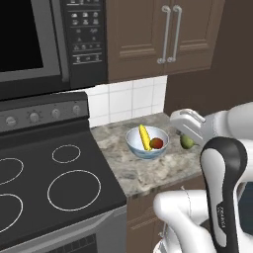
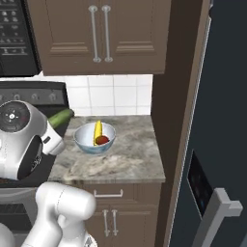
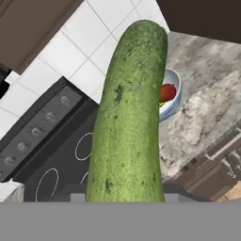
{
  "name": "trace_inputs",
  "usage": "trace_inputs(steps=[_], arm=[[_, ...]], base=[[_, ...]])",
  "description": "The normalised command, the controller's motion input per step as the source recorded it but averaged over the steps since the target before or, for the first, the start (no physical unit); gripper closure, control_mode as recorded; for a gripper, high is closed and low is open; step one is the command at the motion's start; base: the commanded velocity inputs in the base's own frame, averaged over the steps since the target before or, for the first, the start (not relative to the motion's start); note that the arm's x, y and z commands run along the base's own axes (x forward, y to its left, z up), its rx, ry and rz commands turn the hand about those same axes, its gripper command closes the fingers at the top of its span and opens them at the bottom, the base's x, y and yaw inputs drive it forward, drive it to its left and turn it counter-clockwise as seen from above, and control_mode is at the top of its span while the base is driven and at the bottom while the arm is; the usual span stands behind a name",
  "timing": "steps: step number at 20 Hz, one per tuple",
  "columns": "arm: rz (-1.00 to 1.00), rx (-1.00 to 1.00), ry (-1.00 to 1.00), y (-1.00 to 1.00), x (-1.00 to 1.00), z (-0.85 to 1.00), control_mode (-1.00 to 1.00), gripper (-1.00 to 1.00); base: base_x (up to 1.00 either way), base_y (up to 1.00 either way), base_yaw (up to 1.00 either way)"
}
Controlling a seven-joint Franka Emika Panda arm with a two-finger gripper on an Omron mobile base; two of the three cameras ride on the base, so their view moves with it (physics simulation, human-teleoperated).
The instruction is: Take the corn, cucumber, and mango from the freezer and place them in the bowl on the counter.
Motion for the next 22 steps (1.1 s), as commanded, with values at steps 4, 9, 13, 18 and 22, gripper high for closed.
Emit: trace_inputs(steps=[4,9,13,18,22], arm=[[-0.15,-0.02,0.02,0.00,0.50,-0.08,-1.00,1.00],[-0.26,-0.12,0.03,0.00,1.00,-0.30,-1.00,1.00],[-0.15,-0.03,0.20,0.06,1.00,-0.65,-1.00,1.00],[-0.01,0.06,0.26,-0.01,1.00,-0.82,-1.00,1.00],[0.00,0.02,0.17,0.00,0.99,-0.24,-1.00,1.00]], base=[[0.50,0.00,-0.17],[0.00,0.00,0.00],[0.00,0.00,0.00],[0.00,0.00,0.00],[0.00,0.00,0.00]])
